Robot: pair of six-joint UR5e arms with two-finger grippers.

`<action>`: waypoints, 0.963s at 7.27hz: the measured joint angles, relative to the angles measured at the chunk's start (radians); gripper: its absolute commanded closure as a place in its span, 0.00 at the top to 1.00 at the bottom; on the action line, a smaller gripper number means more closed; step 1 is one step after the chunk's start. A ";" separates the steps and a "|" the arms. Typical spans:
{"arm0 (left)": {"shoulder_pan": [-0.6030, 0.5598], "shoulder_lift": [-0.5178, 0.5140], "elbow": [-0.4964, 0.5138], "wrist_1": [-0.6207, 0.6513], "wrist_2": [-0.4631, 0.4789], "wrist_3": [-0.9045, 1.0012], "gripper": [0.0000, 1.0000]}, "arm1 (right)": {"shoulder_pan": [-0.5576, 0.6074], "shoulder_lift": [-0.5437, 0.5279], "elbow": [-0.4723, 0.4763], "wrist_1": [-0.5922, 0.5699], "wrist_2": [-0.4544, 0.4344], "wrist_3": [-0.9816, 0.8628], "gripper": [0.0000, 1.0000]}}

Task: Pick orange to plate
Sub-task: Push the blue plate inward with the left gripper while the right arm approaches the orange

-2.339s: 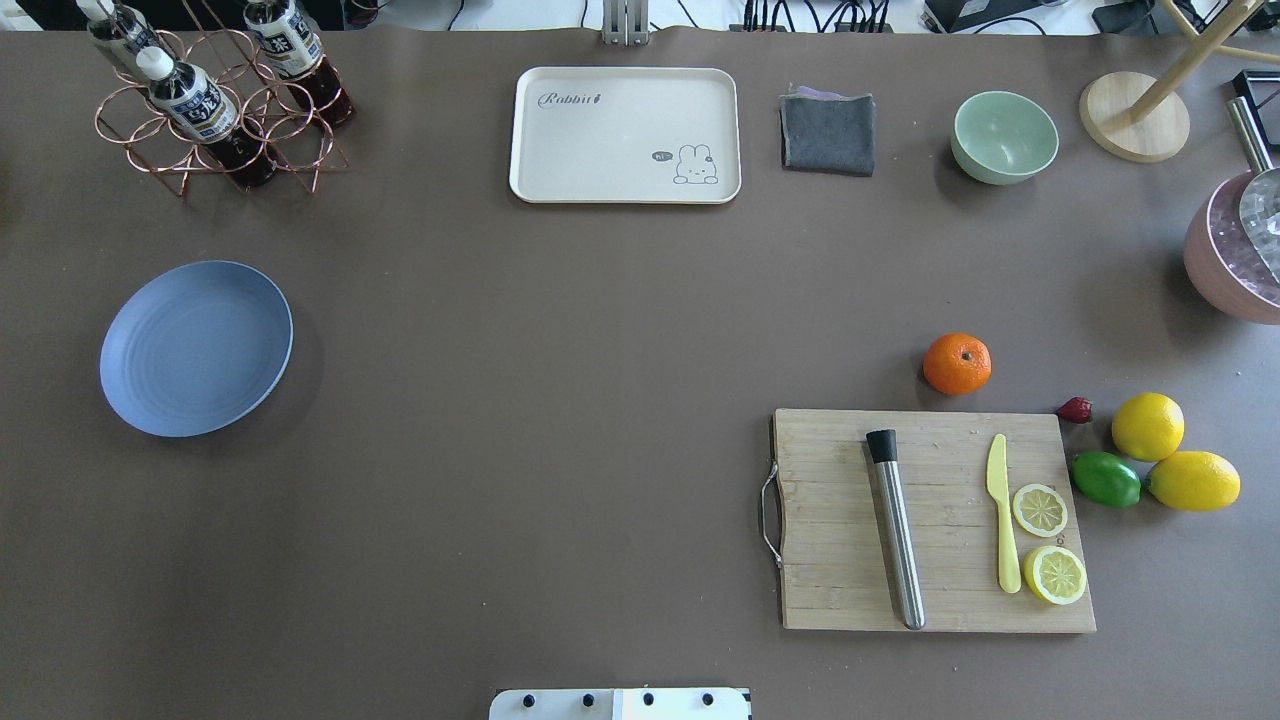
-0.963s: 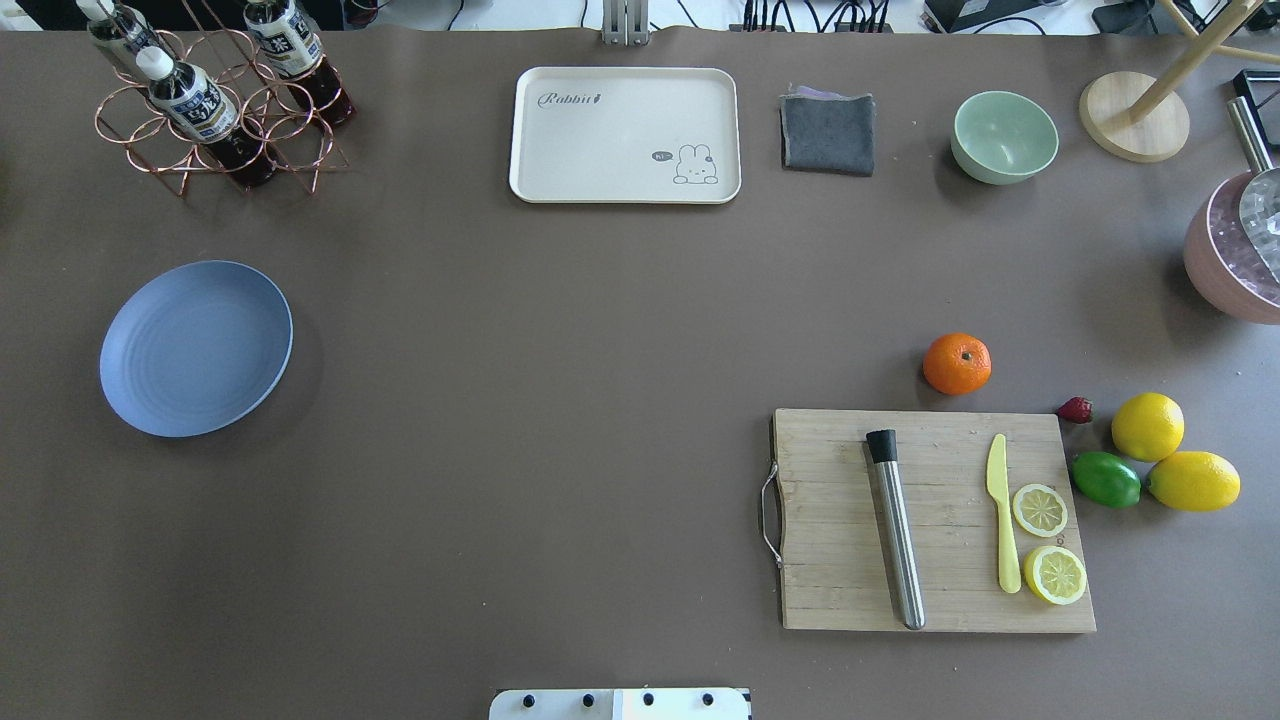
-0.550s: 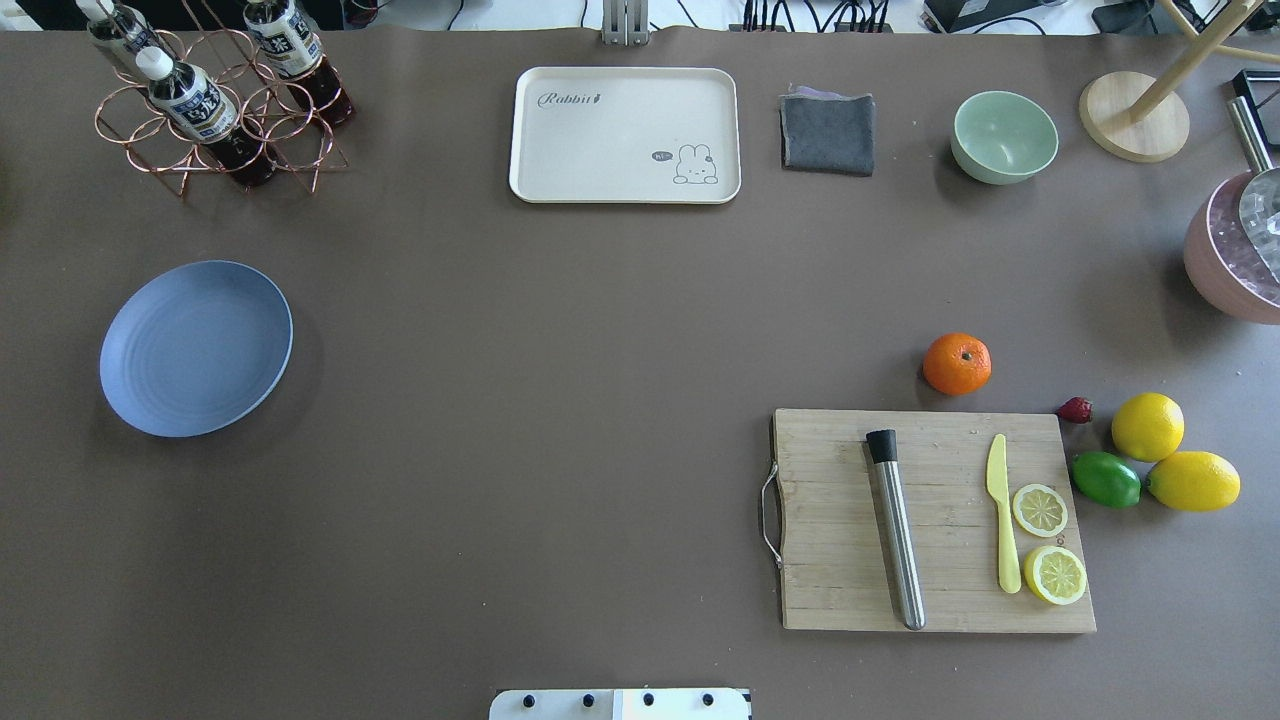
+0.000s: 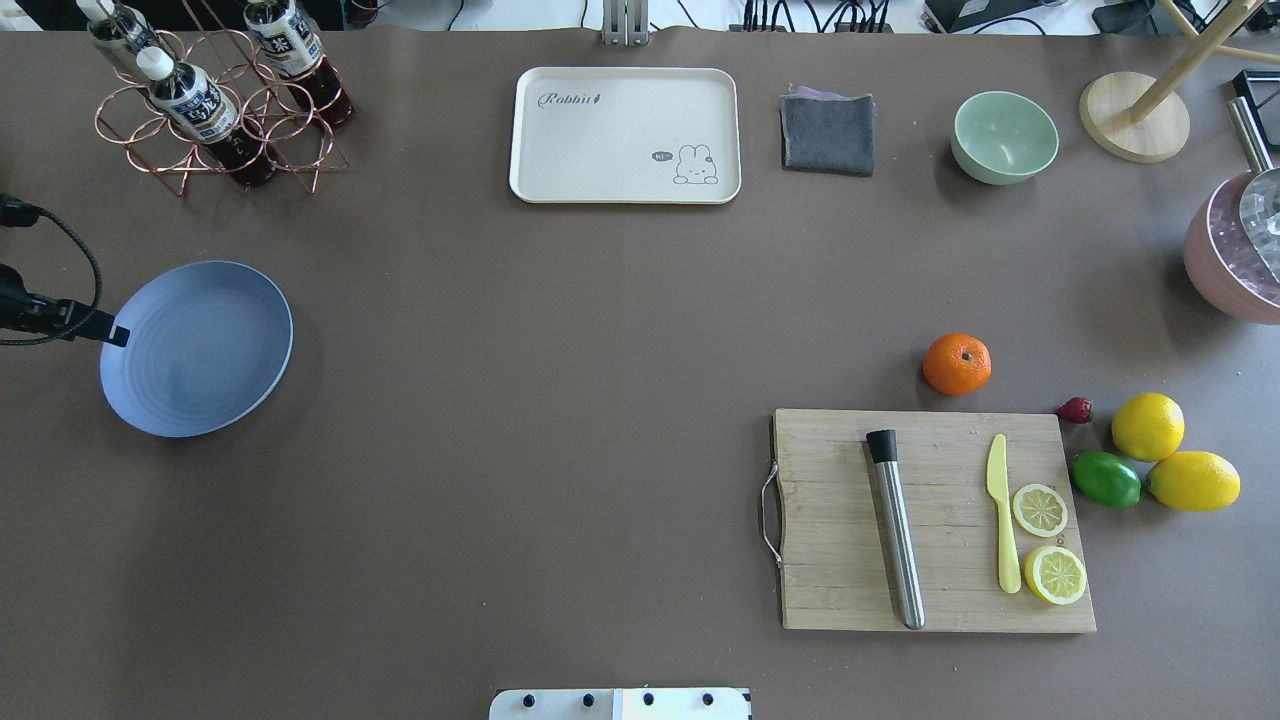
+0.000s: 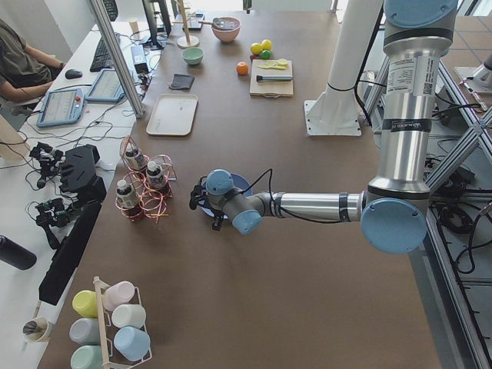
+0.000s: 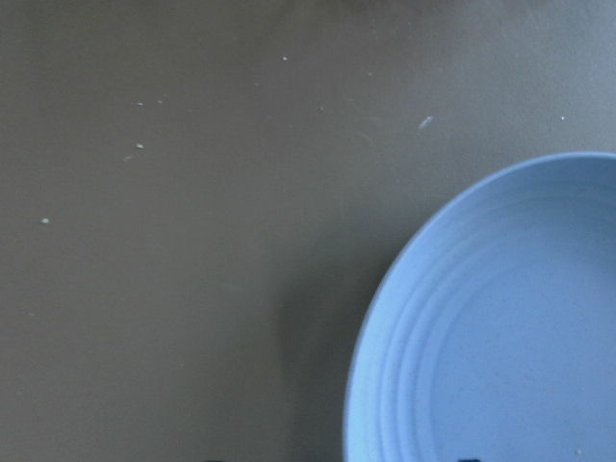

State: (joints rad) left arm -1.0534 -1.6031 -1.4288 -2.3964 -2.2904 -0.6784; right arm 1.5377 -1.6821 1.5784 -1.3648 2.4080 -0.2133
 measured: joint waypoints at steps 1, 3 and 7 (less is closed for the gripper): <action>0.015 -0.003 0.004 -0.005 0.009 -0.004 0.40 | 0.000 -0.006 0.000 0.004 0.000 0.000 1.00; 0.036 -0.002 0.004 -0.008 0.039 -0.008 0.00 | -0.001 -0.011 0.001 0.005 0.000 0.000 1.00; 0.041 -0.017 -0.056 0.023 0.010 -0.047 0.00 | -0.018 -0.011 0.060 0.004 0.013 0.048 1.00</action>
State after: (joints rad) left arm -1.0127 -1.6203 -1.4844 -2.3736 -2.2808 -0.7255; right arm 1.5201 -1.6927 1.6381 -1.3610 2.4208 -0.1655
